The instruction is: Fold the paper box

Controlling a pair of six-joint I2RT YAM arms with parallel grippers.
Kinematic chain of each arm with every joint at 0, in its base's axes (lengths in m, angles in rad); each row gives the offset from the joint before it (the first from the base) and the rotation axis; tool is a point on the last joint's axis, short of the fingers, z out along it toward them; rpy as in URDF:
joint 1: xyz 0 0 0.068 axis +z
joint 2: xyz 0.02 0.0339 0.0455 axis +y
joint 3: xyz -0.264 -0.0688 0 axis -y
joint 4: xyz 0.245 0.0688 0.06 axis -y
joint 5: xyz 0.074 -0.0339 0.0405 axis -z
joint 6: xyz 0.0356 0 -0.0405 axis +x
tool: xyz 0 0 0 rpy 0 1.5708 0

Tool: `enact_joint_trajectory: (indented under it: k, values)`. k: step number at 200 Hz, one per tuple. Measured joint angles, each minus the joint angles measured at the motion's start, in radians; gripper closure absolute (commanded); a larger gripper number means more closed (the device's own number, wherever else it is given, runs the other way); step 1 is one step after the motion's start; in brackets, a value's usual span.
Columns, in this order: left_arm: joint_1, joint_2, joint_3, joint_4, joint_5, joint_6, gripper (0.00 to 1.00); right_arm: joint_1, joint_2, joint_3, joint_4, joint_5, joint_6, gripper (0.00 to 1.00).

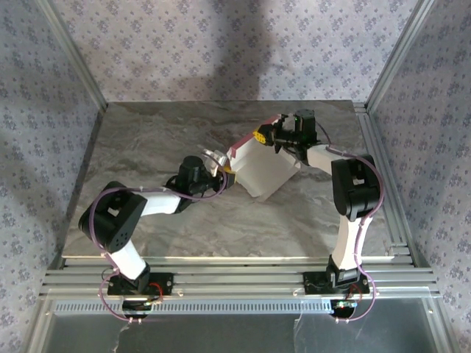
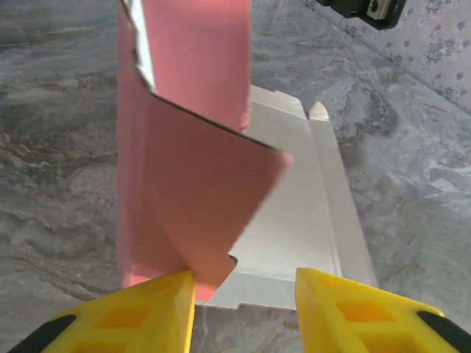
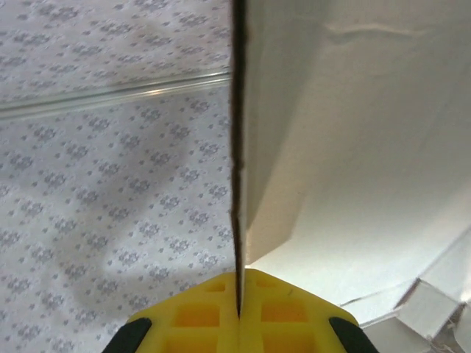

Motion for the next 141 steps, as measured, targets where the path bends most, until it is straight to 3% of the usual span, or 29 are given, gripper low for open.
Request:
enact_joint_trajectory:
  k: [40, 94, 141]
  values:
    - [0.008, -0.002, 0.023, -0.047, 0.004, 0.060, 0.59, -0.016, 0.000, -0.001, 0.027, -0.053, -0.020, 1.00]
    - [0.026, -0.150, -0.035, -0.124, -0.005, 0.142, 0.59, -0.040, 0.034, -0.001, 0.046, -0.108, -0.066, 1.00]
    - [0.040, -0.092, -0.040, -0.150, -0.038, 0.195, 0.59, -0.039, 0.088, 0.000, 0.068, -0.137, -0.101, 1.00]
